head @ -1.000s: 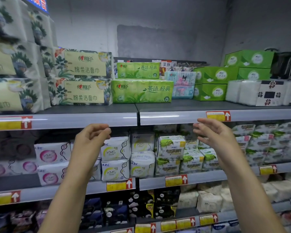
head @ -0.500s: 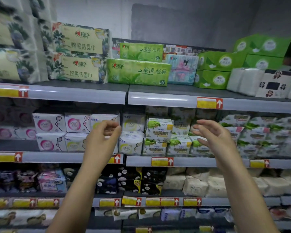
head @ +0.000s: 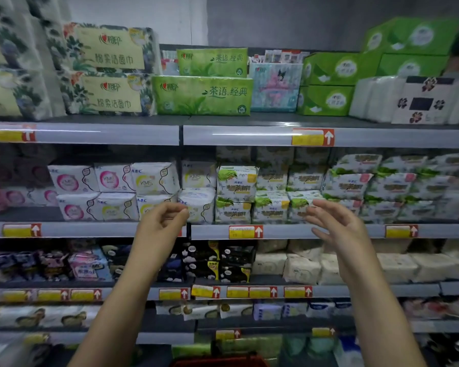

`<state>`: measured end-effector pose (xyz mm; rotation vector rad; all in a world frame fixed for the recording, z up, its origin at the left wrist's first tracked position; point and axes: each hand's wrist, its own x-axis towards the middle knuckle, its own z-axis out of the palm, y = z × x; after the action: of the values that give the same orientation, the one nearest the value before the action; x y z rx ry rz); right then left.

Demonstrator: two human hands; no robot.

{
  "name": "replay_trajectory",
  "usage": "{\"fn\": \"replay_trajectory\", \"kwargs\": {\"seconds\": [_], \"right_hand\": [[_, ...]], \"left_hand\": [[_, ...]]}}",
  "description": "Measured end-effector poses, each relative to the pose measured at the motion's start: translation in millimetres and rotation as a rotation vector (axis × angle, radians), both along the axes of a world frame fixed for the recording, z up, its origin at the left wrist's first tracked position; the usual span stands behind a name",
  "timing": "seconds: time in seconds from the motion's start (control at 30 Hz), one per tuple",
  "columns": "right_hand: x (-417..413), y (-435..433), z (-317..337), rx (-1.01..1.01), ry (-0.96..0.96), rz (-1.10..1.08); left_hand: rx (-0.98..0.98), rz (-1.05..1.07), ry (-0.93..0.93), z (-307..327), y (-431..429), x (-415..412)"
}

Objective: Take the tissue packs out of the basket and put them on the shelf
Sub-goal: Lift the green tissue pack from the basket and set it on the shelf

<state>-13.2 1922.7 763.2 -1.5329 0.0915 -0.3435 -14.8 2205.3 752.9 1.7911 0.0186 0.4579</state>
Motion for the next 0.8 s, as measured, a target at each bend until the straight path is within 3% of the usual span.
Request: {"fn": "replay_trajectory", "kwargs": {"seconds": [0.5,0.8], "right_hand": [[19,22,-65,0.029,0.179,-0.033],[34,43,-158,-0.030,0.352,-0.019]], "left_hand": [[-0.069,-0.021,0.136,-62,34,9],[-0.080,0.044,0.109,-140,46,16]]}}
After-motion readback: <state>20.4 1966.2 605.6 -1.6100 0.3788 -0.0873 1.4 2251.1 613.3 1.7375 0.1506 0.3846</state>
